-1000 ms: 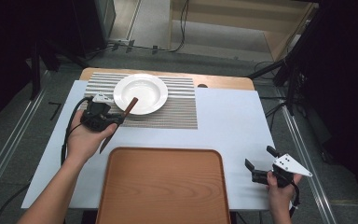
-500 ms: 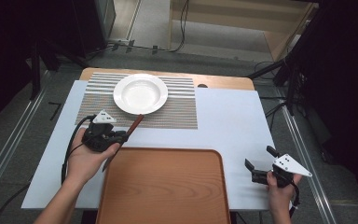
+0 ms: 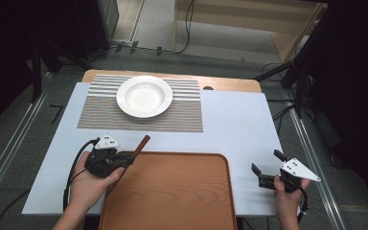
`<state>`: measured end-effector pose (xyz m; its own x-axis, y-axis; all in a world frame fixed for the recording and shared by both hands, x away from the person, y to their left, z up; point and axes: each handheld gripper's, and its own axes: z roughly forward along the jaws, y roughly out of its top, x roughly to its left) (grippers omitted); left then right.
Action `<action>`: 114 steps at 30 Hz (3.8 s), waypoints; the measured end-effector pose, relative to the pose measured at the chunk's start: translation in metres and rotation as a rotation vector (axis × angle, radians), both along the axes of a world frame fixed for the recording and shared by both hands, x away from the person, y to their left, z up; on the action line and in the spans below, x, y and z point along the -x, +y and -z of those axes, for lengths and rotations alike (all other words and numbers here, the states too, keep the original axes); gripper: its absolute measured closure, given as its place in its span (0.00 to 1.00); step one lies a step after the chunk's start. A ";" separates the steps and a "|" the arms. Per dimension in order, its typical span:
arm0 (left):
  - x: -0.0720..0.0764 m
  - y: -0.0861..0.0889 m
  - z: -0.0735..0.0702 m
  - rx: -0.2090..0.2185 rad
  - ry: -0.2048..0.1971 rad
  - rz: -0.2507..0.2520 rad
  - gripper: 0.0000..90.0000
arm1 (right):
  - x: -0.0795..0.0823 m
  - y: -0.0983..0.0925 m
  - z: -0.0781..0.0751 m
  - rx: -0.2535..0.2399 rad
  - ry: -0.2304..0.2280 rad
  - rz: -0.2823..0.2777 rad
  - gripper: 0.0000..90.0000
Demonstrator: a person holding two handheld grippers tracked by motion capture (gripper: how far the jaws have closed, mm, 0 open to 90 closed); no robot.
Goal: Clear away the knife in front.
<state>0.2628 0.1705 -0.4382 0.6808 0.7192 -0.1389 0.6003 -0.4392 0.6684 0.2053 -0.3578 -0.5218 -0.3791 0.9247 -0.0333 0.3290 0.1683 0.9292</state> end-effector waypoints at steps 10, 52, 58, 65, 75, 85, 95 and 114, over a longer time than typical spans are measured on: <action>0.021 0.007 0.019 0.037 0.041 -0.016 0.85 | -0.001 0.001 0.000 0.009 -0.002 0.000 0.00; 0.032 -0.021 0.051 -0.058 0.038 0.085 0.99 | -0.002 0.003 0.001 0.028 0.005 0.000 0.00; 0.025 -0.005 0.053 -0.045 0.050 0.046 0.99 | -0.002 0.003 0.001 0.033 0.004 -0.001 0.00; 0.020 0.016 0.052 -0.024 0.059 0.006 0.99 | -0.002 0.003 0.001 0.035 0.006 -0.002 0.00; 0.016 0.032 0.053 -0.032 0.056 -0.025 0.99 | -0.002 0.003 0.001 0.034 0.008 -0.003 0.00; 0.015 0.034 0.054 0.028 0.033 0.004 0.98 | -0.002 0.003 0.001 0.036 0.008 -0.002 0.00; 0.017 0.030 0.045 0.106 -0.088 0.009 0.33 | -0.002 0.003 0.001 0.035 0.010 -0.002 0.00; 0.015 0.051 0.033 0.215 -0.220 -0.005 0.00 | -0.002 0.003 0.001 0.037 0.011 -0.002 0.00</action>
